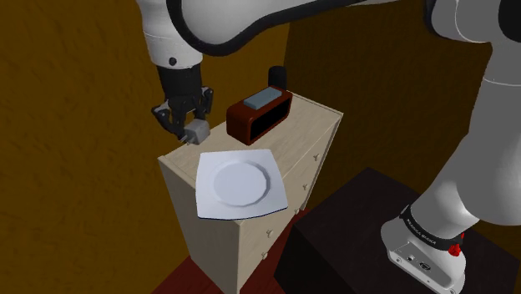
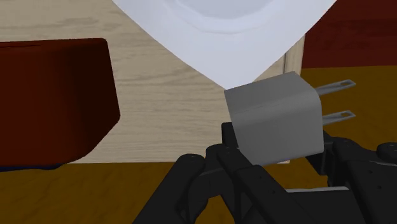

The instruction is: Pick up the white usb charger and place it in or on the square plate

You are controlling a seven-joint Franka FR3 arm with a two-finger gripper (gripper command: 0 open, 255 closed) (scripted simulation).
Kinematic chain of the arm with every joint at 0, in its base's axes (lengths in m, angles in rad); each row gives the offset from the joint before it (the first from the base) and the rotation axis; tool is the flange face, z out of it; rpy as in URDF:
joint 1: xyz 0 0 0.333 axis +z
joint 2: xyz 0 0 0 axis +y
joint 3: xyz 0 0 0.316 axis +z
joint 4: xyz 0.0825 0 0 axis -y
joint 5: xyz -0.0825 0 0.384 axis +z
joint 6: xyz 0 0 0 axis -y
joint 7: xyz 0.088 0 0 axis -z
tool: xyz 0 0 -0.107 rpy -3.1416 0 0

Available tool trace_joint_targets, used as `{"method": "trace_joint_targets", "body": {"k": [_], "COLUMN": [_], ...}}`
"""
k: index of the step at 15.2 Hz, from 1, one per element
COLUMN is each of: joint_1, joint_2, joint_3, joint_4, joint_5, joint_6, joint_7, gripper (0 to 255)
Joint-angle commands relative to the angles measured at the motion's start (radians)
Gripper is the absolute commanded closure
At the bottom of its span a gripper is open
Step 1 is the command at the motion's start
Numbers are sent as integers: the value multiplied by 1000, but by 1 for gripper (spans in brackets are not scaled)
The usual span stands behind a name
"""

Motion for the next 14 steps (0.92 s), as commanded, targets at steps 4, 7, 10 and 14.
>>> {"method": "trace_joint_targets", "body": {"k": [4,7,10,14], "joint_1": [-71,-88,-84,-83], "joint_2": [-230,-367,-410,-387], "joint_3": [34,40,37,40], "joint_4": [-296,-445,-518,-552], "joint_5": [122,208,236,221], "joint_6": [103,143,181,233], "joint_7": [-37,-76,-88,-76], "gripper": [255,255,255,255]}}
